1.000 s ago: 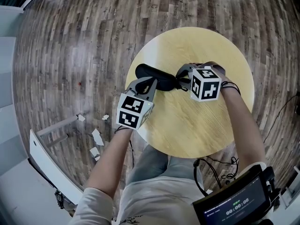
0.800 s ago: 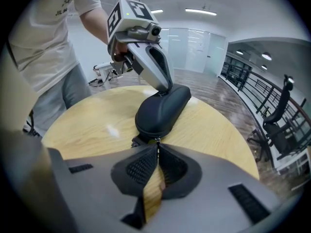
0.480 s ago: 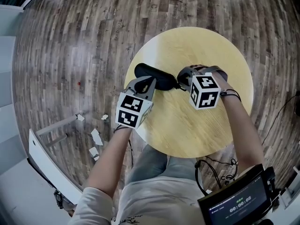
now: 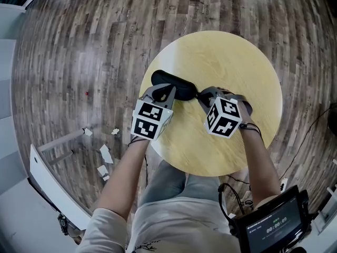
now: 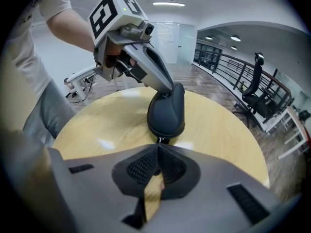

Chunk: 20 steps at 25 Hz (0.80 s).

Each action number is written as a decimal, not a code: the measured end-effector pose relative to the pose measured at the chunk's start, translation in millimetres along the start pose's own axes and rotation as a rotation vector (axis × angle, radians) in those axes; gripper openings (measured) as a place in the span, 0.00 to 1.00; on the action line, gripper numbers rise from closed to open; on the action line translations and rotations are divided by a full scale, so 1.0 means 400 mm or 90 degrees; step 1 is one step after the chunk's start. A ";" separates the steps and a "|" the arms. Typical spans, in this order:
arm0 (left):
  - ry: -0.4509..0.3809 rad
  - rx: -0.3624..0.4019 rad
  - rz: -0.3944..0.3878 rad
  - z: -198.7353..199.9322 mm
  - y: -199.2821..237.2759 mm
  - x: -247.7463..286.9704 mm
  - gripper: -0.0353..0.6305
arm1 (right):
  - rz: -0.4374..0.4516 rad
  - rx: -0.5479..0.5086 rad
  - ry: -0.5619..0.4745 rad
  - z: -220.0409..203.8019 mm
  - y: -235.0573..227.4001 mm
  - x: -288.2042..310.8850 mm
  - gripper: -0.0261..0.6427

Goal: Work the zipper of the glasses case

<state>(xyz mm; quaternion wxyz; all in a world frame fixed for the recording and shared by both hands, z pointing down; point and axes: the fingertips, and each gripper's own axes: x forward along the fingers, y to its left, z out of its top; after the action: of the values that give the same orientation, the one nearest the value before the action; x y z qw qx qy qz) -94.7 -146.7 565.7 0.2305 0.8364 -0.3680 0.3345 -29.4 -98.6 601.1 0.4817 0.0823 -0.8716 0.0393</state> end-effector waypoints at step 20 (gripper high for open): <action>-0.052 0.044 -0.039 0.051 -0.028 -0.015 0.06 | -0.158 0.219 -0.031 -0.028 0.024 -0.026 0.04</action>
<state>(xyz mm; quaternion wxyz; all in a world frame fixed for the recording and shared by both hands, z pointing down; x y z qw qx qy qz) -81.1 -149.7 545.9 0.1961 0.8679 -0.3393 0.3052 -16.4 -86.4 598.3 0.4402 0.2708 -0.8468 0.1261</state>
